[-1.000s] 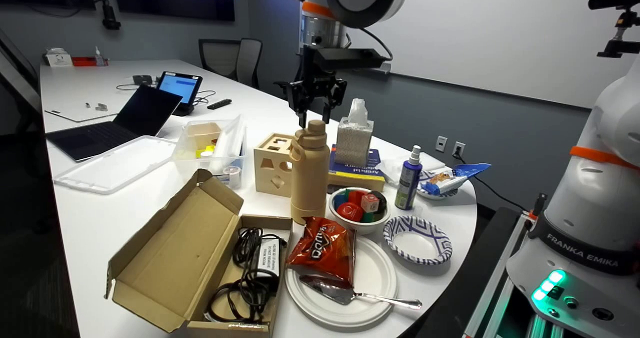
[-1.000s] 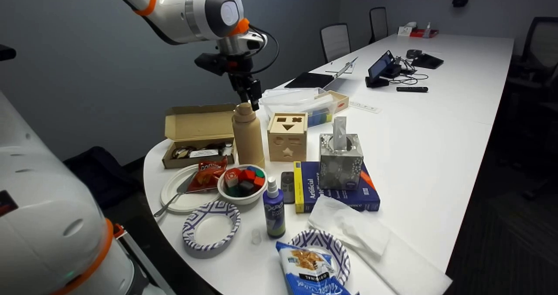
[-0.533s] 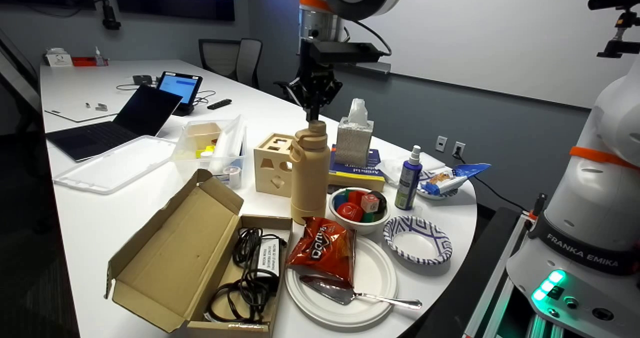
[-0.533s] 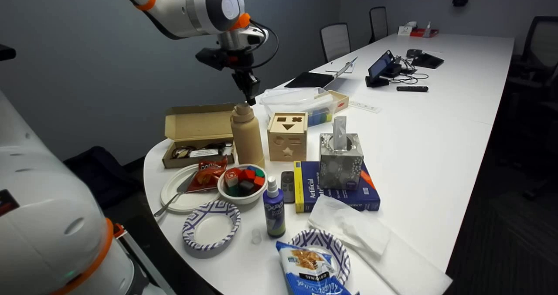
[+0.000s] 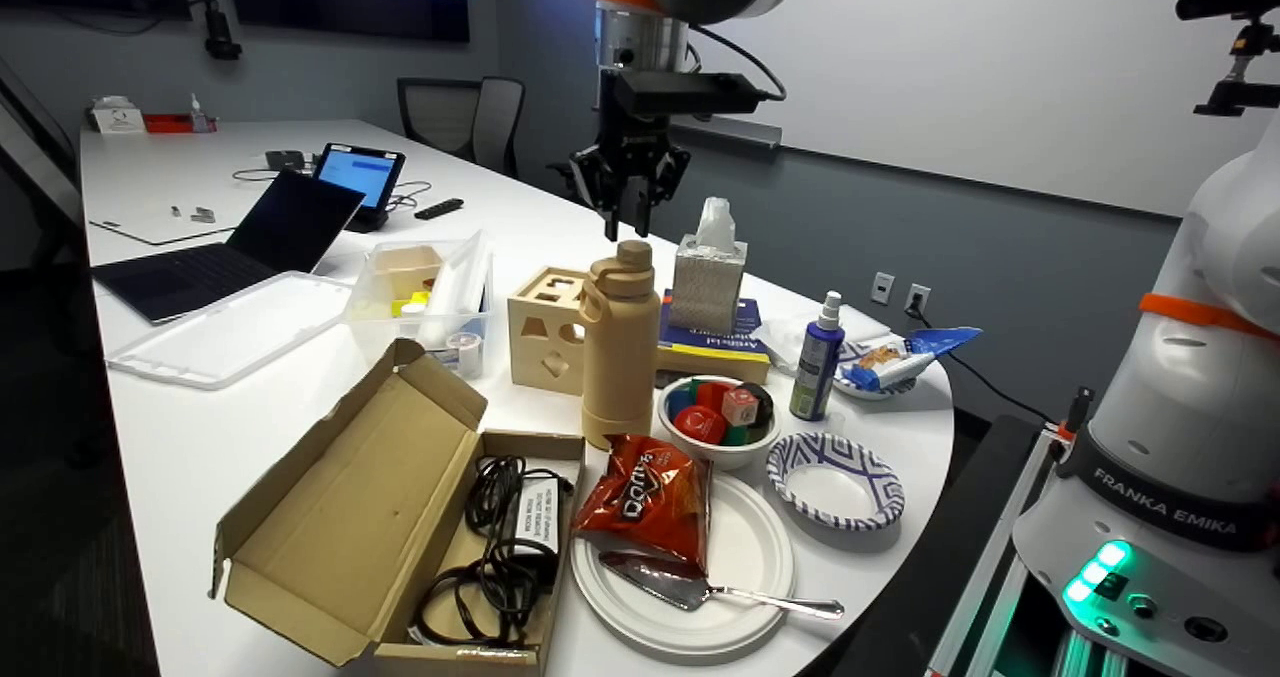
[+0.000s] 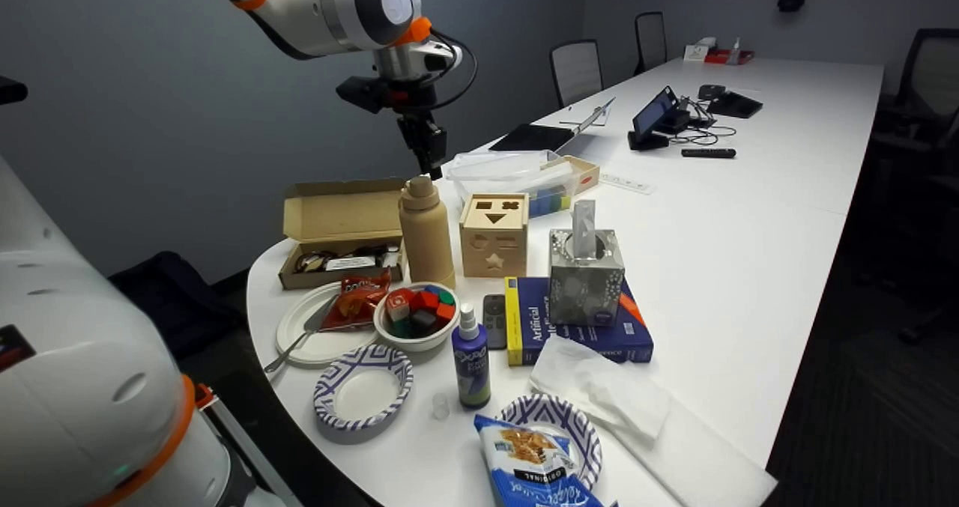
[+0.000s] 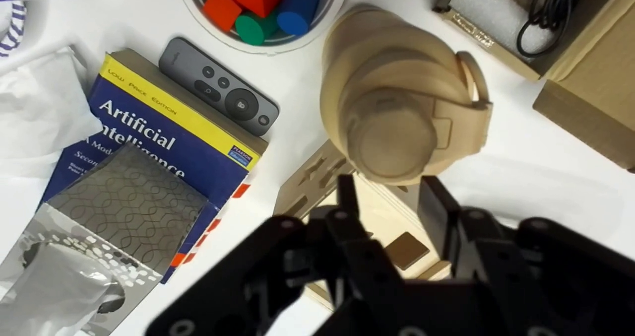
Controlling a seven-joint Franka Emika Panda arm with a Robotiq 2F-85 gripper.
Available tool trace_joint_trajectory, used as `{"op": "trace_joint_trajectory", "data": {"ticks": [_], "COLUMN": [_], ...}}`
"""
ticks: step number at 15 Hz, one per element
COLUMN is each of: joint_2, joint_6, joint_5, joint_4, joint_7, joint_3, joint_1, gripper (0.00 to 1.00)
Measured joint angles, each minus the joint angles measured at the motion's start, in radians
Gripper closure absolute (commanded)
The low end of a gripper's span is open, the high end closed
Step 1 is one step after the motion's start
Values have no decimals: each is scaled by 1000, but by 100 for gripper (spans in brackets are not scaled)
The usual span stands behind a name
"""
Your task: Unscrew the bottle's cap
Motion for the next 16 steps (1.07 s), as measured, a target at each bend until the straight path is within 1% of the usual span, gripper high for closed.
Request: {"op": "trace_joint_trajectory", "data": {"ticks": [1, 2, 4, 5, 12, 13, 14, 15, 16], "joint_2": [0, 0, 0, 0, 3, 5, 7, 10, 13], "joint_6": [-2, -7, -25, -37, -76, -77, -78, -78, -78], "joint_5": [0, 0, 0, 1, 11, 16, 21, 27, 34], "joint_4": [2, 4, 9, 11, 12, 12, 12, 12, 12], "joint_7": [1, 2, 3, 3, 3, 3, 3, 3, 2], "joint_3": [0, 0, 0, -1, -6, -7, -9, -10, -11], "joint_1": [0, 1, 2, 4, 6, 6, 8, 9, 10], "gripper": [22, 13, 1, 0, 0, 11, 24, 34, 42]}}
